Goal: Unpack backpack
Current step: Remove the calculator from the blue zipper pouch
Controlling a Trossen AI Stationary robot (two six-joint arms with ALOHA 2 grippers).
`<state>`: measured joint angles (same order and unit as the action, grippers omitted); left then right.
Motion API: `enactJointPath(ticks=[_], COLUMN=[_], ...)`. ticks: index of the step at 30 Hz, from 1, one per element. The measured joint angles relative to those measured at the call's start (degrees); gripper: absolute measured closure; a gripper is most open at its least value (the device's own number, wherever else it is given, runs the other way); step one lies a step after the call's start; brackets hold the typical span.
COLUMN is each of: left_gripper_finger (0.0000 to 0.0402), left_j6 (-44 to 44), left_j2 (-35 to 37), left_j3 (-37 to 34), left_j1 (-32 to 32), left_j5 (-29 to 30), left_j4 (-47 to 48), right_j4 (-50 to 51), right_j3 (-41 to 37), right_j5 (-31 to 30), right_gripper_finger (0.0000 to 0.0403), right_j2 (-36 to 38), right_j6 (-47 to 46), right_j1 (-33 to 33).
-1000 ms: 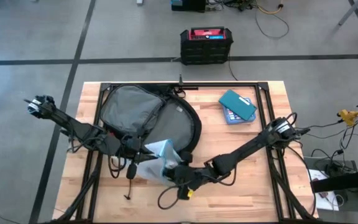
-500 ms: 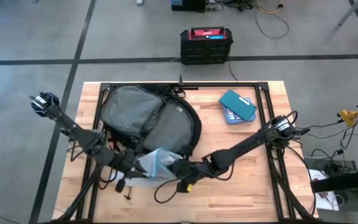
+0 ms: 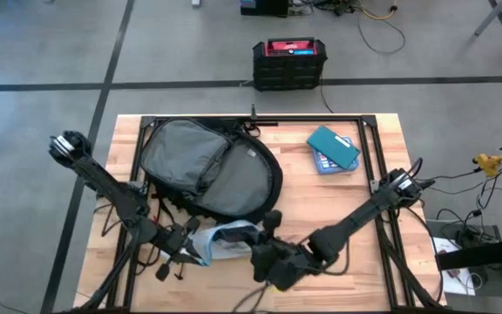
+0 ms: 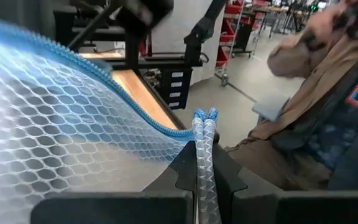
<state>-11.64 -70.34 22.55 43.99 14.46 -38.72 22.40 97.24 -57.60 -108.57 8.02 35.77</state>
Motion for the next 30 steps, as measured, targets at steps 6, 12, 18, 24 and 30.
enactJointPath(ticks=[6, 12, 18, 24, 30], left_gripper_finger=[0.0402, 0.0402, 0.0402, 0.0402, 0.0402], left_j6=[-0.88, -2.39, -1.90, -0.95, -1.25], left_j2=[-9.19, -12.61, -11.90, -11.80, -11.77], left_j3=[0.00, 0.00, 0.02, 0.02, 0.02], left_j1=[0.39, 0.50, 0.50, 0.37, 0.48], left_j5=[-0.06, -2.97, -2.91, 2.88, 3.01], left_j4=[-7.88, -13.57, -14.16, -14.32, -15.19], right_j4=[19.35, 50.23, 67.15, 62.67, 67.59], right_j3=[9.16, 19.41, 25.50, 25.63, 23.94], right_j5=[-4.17, -3.97, 2.95, 6.87, 16.63], right_gripper_finger=[0.0394, 0.0394, 0.0394, 0.0394, 0.0394], right_j2=[0.02, 0.04, 1.15, 4.75, 6.89], right_j6=[-5.71, -31.51, -48.41, -45.59, -51.72], right_j1=[5.78, 8.25, 8.50, 8.01, 4.67])
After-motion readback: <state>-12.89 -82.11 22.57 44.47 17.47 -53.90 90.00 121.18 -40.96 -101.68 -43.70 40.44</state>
